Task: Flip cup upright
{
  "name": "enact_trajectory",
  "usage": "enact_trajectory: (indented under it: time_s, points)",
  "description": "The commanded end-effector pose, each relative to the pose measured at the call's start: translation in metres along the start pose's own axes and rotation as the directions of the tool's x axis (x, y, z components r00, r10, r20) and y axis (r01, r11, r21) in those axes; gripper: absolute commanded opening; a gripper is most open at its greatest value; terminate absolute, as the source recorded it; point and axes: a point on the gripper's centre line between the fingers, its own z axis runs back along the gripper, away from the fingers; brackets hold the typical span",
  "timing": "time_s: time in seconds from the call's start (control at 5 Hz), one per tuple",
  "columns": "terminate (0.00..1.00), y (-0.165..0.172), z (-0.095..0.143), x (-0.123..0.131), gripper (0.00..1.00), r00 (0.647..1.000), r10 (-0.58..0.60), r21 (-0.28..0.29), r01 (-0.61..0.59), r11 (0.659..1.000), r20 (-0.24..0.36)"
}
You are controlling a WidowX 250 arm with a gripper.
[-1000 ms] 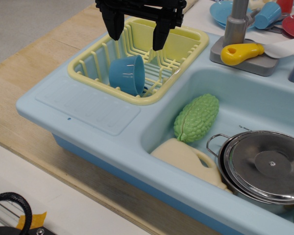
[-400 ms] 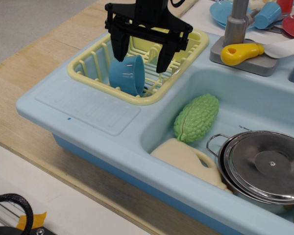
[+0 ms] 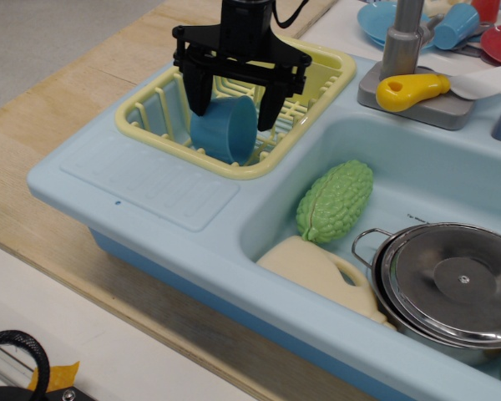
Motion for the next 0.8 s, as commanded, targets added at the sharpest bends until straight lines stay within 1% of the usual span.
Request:
enact_trajectory:
  time_s: [0.0, 0.2, 0.4, 0.6]
  points:
    - [0.00, 0.008, -0.008, 0.007, 1.00, 0.999, 0.035, -0.002, -0.035, 0.999, 0.018]
    - [0.00, 0.016, -0.020, 0.005, 0.00, 0.997, 0.072, -0.002, -0.072, 0.997, 0.038]
    - [0.00, 0.014, -0.021, 0.010, 0.00, 0.997, 0.065, -0.020, -0.065, 0.998, 0.029]
    - [0.00, 0.014, -0.013, 0.009, 0.00, 0.995, 0.095, -0.032, -0.094, 0.995, 0.037]
